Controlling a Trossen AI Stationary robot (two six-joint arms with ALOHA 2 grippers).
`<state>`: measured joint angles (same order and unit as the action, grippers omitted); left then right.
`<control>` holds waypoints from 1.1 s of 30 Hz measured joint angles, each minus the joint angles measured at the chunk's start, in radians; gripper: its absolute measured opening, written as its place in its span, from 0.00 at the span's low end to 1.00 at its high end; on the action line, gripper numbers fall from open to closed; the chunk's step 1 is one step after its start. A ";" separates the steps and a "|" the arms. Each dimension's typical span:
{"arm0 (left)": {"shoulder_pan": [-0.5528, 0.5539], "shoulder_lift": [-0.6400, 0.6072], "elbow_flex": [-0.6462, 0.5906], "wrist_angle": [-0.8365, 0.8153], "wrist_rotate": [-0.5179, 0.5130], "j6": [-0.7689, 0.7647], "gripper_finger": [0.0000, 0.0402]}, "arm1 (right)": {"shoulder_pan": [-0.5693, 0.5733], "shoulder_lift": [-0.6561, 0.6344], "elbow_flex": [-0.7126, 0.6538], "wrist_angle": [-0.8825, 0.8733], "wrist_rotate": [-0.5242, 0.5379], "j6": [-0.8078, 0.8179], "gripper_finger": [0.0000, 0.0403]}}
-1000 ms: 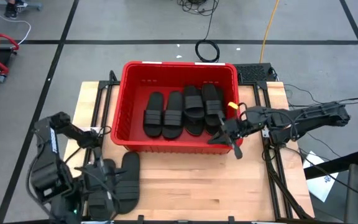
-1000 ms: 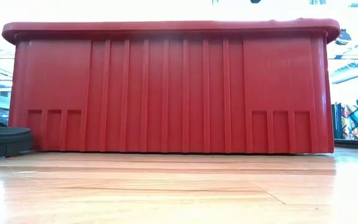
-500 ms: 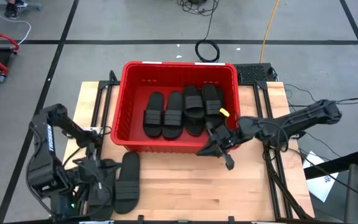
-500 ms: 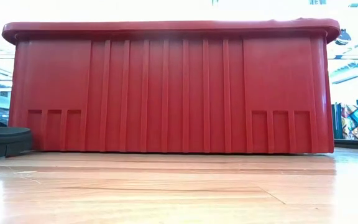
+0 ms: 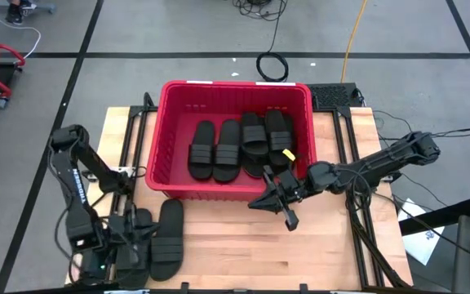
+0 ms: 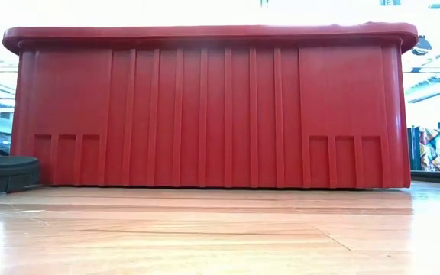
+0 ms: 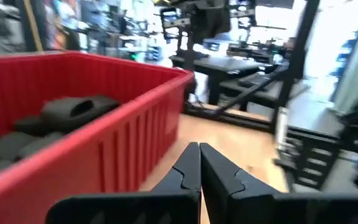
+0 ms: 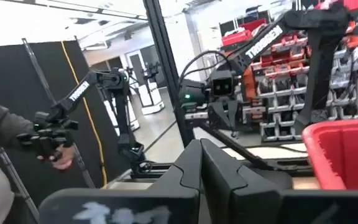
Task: Pick and place slides into bin
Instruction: Put the slide into the red bin
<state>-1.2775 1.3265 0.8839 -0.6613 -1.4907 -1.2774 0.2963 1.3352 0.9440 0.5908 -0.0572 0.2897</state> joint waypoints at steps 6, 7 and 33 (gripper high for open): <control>0.208 -0.053 0.081 0.062 0.238 0.473 0.00 | -0.078 -0.003 0.000 -0.004 -0.132 -0.014 0.00; 0.264 -0.069 0.094 0.105 0.345 0.603 0.00 | -0.092 -0.004 0.000 -0.004 -0.157 -0.013 0.00; 0.505 -0.416 -0.239 0.521 1.147 0.526 0.00 | -0.437 -0.305 0.001 -0.626 -0.472 -0.225 0.00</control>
<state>-0.7721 0.9109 0.6449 -0.1406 -0.3435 -0.7511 -0.1406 1.0302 0.9451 -0.0356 -0.5288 0.0645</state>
